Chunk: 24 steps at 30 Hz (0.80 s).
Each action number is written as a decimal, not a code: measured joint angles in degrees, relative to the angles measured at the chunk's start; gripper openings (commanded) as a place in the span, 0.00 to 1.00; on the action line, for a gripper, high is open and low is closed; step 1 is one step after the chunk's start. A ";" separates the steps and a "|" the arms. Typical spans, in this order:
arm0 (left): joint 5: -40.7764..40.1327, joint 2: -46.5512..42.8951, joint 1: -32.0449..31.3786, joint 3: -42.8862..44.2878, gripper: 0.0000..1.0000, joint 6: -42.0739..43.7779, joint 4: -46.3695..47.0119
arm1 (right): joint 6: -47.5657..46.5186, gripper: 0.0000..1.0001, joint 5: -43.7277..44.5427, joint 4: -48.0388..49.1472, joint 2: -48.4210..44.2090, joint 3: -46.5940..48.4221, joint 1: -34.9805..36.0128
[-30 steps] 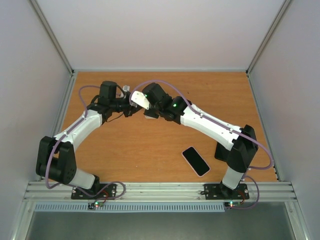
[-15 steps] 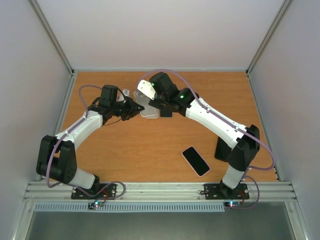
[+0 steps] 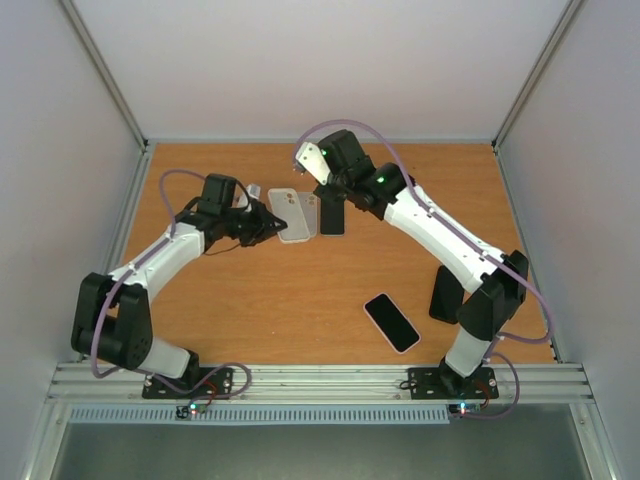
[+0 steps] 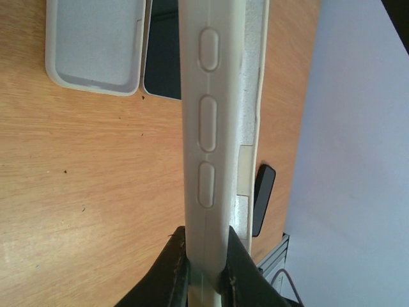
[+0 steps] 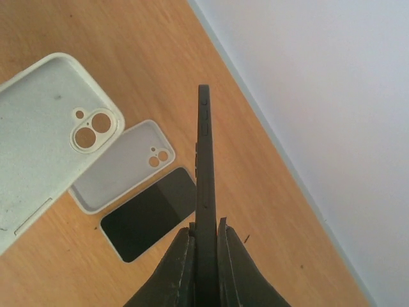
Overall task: Take the phone out of the phone case
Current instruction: Place the phone case at the center of the board.
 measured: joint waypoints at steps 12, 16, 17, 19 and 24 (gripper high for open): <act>0.13 0.04 4.15 7.08 0.00 25.81 -13.55 | 7.21 0.01 -5.77 -8.13 -6.62 2.14 -4.39; 1.68 6.88 7.63 12.74 0.00 34.23 -18.08 | 8.28 0.01 -6.43 -9.25 -8.50 0.74 -6.05; 1.97 8.74 8.31 13.77 0.00 35.43 -18.67 | 8.55 0.01 -6.62 -9.49 -8.68 0.44 -6.51; 2.60 13.68 9.77 16.55 0.00 37.68 -20.59 | 9.01 0.01 -6.93 -9.84 -8.76 0.04 -7.23; 3.80 23.19 11.74 22.16 0.00 40.28 -24.15 | 9.84 0.01 -7.39 -10.47 -8.76 -0.39 -8.52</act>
